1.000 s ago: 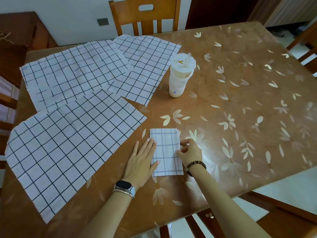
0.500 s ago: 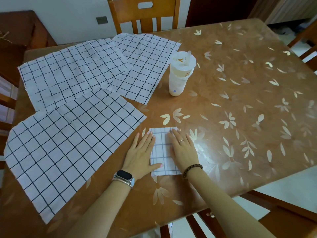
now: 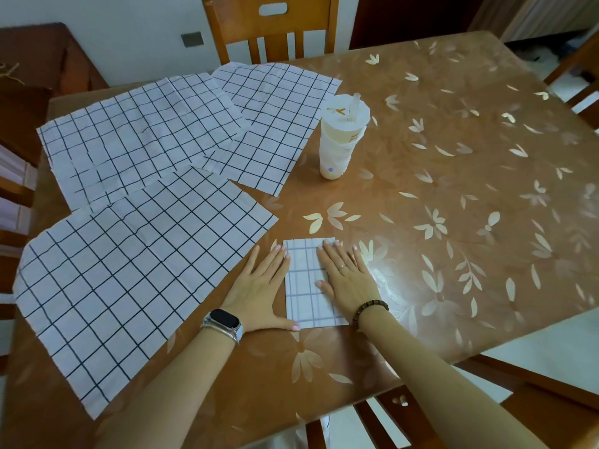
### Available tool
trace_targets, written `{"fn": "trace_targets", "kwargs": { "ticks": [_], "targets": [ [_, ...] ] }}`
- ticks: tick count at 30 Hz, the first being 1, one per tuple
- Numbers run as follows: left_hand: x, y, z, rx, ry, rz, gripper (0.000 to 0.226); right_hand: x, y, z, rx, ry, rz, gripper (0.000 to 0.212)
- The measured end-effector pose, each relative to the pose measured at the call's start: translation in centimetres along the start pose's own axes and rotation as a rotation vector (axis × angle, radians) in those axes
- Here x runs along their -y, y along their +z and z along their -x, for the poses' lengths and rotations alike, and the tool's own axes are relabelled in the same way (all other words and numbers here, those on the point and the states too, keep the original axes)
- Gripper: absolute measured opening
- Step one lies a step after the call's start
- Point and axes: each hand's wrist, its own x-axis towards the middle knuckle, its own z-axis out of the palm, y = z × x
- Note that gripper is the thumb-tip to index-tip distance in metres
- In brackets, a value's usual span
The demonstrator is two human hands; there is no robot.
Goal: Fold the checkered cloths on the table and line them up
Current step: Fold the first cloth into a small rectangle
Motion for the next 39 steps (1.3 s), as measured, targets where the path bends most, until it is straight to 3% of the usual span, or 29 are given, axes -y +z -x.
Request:
{"fn": "trace_targets", "kwargs": {
  "ticks": [6,12,16,18,21,23,25,28,32,39],
  "targets": [
    [-1.5,-0.1,0.4,-0.087,0.032,0.017,0.107,1.0,-0.1,2.8,-0.05,-0.132,-0.008,0.063],
    [-2.0,0.7,0.6,-0.076,0.001,0.037,0.109,0.6,1.5,3.8,0.046,-0.081,-0.031,0.067],
    [-2.3,0.0,0.8,-0.103,-0.046,0.102,0.101,0.7,1.3,3.8,0.004,-0.114,-0.121,0.064],
    [-3.1,-0.5,1.1,-0.193,-0.161,0.334,0.084,0.9,0.2,4.1,-0.098,-0.047,-0.415,0.058],
    [-5.1,-2.2,2.0,-0.393,-0.547,0.996,0.045,1.4,-2.4,4.6,-0.248,0.326,-1.012,0.046],
    [-6.1,-2.9,2.1,-0.501,-0.778,1.279,0.031,1.4,-3.4,4.6,-0.273,0.58,-1.334,0.042],
    [-6.8,-3.1,1.9,-0.489,-0.928,1.451,0.027,1.1,-3.5,4.5,-0.226,0.707,-1.488,0.031],
    [-7.3,-3.2,1.3,-0.403,-0.996,1.567,0.029,1.0,-3.2,4.3,-0.127,0.777,-1.5,0.031],
    [-7.6,-3.3,0.9,-0.276,-1.027,1.473,0.028,1.0,-2.6,4.2,-0.076,0.809,-1.43,0.03],
    [-7.3,-3.4,0.5,-0.23,-1.041,1.425,0.019,0.9,-2.5,4.1,-0.023,0.809,-1.359,0.029]
  ]
}}
